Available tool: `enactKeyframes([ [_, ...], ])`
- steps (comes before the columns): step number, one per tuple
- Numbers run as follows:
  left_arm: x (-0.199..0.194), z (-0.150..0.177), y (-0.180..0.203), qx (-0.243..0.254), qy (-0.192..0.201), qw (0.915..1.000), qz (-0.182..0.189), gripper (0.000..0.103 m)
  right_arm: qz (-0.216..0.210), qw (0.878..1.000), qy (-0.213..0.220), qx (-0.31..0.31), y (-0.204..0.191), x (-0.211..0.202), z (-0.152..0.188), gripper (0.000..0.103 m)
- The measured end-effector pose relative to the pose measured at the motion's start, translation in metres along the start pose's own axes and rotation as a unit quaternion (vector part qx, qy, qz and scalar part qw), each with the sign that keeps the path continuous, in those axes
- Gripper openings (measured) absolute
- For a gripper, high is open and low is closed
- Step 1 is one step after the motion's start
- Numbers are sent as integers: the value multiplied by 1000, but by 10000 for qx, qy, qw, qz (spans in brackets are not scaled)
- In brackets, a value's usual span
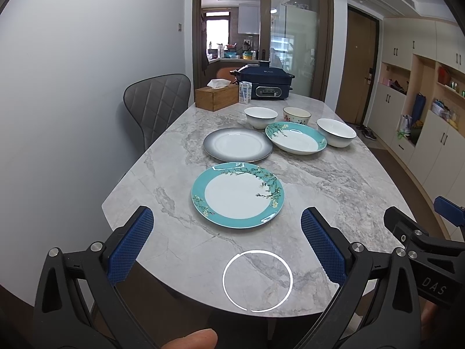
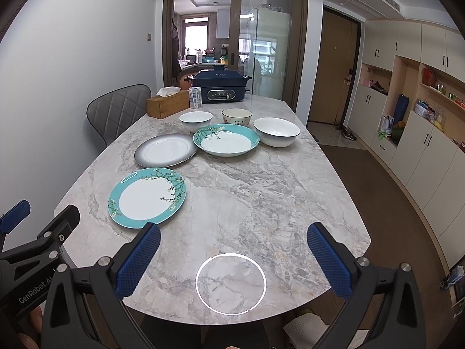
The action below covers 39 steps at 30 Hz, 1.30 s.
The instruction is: Organize plates and bowls
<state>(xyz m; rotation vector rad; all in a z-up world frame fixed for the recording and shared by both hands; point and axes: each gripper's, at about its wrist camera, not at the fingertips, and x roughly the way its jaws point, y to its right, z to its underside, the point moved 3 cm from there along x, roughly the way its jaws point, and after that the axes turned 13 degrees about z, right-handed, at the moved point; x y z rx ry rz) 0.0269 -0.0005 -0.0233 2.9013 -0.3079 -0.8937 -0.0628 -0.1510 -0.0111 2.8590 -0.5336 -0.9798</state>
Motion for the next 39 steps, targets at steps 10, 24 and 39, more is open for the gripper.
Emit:
enactKeyframes([
  [10,0,0,0,-6,-2,10000,-1,103,-2,10000,1,3,0,1,0,103],
  [24,0,0,0,-5,-5,10000,0,103,-6,10000,-7,-2,0,2,0,103],
  [39,25,-1,-4,-78,-194,9994,283,103,6,9999,-124,-53,-2,15,2,103],
])
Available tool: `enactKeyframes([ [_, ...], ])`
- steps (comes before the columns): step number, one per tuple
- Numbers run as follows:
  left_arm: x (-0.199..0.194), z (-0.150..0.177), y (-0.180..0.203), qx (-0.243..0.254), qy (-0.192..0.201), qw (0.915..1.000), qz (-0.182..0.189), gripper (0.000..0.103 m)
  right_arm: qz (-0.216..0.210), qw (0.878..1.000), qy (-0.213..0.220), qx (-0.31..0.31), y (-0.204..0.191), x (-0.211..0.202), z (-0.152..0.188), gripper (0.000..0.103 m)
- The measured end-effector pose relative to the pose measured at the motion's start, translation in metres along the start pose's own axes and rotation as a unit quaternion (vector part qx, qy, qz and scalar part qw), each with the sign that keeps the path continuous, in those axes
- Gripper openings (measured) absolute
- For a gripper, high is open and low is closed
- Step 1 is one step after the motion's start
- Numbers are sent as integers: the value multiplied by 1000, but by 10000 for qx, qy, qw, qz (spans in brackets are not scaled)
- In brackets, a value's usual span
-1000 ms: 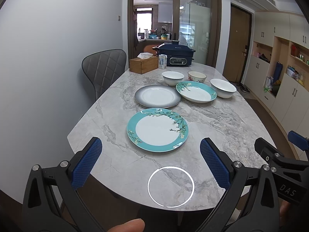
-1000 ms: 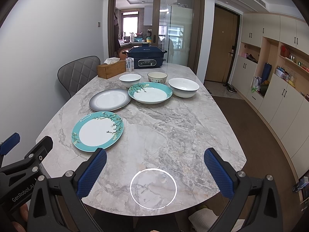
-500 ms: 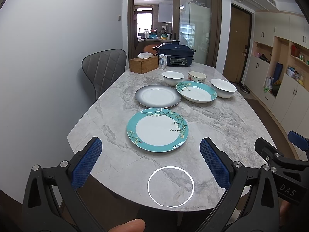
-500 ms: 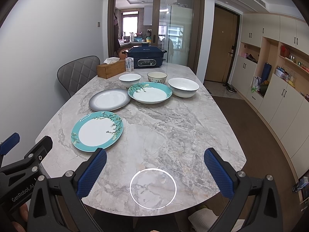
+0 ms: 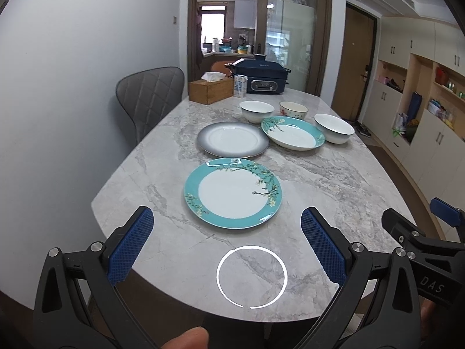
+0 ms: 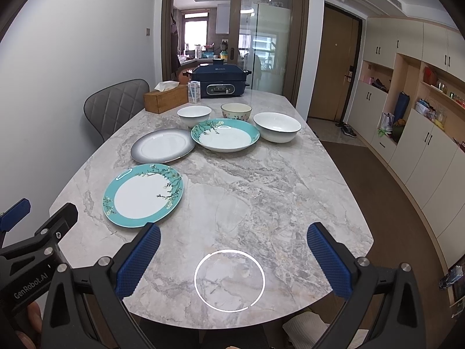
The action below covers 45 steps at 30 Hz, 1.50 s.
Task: Organize plates and bowls
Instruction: 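Reach both tools to the flat teal floral plate rim and close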
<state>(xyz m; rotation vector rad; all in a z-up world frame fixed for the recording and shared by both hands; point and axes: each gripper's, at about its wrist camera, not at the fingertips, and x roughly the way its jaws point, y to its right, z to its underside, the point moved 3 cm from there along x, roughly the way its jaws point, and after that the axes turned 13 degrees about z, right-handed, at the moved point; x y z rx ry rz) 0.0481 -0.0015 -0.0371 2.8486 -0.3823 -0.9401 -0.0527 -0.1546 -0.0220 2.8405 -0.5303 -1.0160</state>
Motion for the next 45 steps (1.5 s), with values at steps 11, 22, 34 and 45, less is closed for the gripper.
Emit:
enactKeyframes([
  [11,97,-10,-84,-708,-904,9911,679,102,-549,9968,-413,-418,-23,85,-20,103],
  [22,192,-37,-158,-1034,-1214,9721,1719,103,-2942,9283,-2271,-78,-84,216,-40,93],
  [34,267,-33,-193,-1673,-2464,9399,1668,101,-3796,8718,-3085,257,-115,256,-39,73],
  [45,266,-31,-175,-1145,-2463,9510,1478,53,-3820,8705,-3102,-66,-135,258,-42,53],
])
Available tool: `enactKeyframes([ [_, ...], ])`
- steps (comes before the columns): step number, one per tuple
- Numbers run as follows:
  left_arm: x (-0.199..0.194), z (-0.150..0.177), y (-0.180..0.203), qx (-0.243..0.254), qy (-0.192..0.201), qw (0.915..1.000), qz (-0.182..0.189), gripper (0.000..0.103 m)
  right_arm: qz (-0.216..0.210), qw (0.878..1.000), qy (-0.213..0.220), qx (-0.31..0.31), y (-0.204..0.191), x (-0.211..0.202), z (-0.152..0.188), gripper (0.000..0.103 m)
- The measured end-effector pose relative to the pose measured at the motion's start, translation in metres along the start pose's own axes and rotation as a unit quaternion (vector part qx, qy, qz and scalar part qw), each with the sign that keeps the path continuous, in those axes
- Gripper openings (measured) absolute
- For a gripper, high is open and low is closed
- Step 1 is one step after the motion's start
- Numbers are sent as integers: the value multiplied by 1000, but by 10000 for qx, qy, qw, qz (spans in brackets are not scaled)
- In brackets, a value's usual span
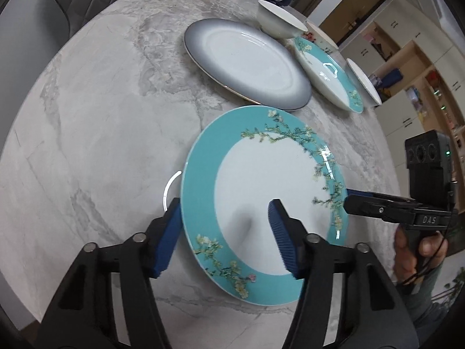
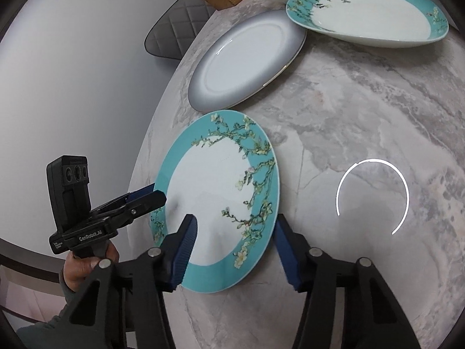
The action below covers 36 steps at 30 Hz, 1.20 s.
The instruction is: Organize plates and bowls
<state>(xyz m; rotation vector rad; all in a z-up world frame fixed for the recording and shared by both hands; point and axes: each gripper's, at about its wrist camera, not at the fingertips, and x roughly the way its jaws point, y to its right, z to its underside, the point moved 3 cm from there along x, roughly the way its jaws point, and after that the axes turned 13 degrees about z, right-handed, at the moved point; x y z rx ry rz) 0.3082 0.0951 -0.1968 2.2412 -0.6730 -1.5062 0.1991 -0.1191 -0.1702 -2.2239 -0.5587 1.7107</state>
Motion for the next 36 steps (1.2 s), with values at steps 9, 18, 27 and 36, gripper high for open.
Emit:
enactKeyframes([
  [9,-2,1,-5,218,37,9989,-408,28,184,9996,81,207,18,2,2,13],
  [18,-5,0,-12,53,2,9996,-293,21,127,9992,205,325,23,-2,13,12],
  [27,-1,8,1,306,90,9985,-445,19,422,9977,404,350,21,-12,12,12],
  [36,4,7,24,414,45,9987,-306,18,452,9951,604,635,31,-32,15,12],
])
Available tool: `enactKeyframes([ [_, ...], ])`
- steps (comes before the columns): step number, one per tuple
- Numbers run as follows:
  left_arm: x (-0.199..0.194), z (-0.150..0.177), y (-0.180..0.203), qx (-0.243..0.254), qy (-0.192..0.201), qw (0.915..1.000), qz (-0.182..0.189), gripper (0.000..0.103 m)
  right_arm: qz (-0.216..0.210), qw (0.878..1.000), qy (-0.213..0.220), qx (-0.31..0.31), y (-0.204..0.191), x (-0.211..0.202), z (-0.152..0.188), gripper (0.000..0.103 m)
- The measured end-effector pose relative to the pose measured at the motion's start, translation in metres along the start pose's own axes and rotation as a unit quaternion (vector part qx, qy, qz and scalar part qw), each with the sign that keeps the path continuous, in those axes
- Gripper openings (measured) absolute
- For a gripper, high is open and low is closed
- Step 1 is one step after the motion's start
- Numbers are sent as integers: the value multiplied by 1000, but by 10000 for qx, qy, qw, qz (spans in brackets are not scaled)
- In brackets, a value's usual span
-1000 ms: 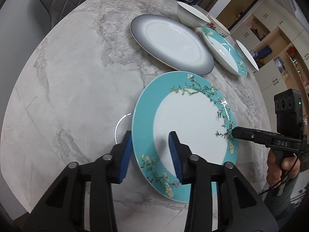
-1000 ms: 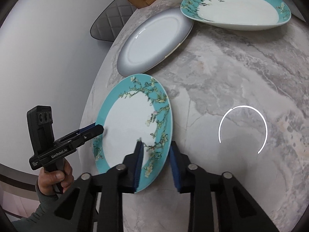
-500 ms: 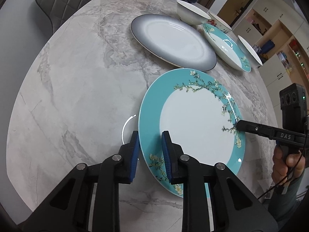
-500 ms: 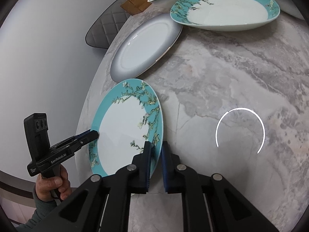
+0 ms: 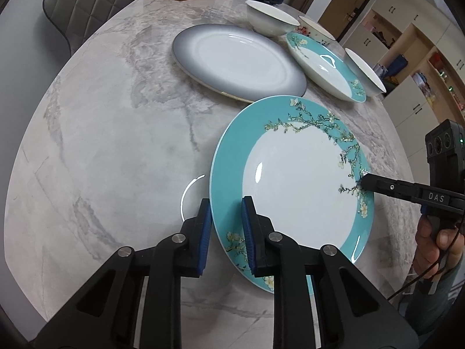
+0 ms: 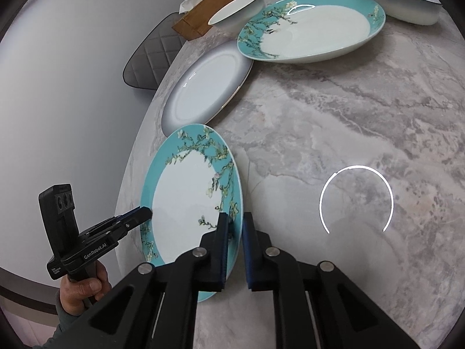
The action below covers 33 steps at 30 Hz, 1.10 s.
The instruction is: Organize plates and bowls
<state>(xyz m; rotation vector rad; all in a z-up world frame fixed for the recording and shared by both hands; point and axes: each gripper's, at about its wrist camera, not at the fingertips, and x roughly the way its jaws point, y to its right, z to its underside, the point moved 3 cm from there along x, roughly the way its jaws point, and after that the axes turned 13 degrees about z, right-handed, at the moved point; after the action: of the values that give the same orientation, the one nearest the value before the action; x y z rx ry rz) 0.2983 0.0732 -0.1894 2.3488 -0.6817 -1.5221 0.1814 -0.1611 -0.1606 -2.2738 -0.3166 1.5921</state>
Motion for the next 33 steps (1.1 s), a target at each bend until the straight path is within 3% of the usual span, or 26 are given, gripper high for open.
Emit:
enactKeyframes([
  [10,16,-8,65,448,-178,9985,251,18,234,9983,299,442,43,-41,5,12],
  [18,47,-10,104,508,-359,9973,386,17,385,9960,343,726,77,-53,11,12],
  [33,83,-25,103,397,-490,9976,269,17,488,9947,157,895,104,-33,5,13],
])
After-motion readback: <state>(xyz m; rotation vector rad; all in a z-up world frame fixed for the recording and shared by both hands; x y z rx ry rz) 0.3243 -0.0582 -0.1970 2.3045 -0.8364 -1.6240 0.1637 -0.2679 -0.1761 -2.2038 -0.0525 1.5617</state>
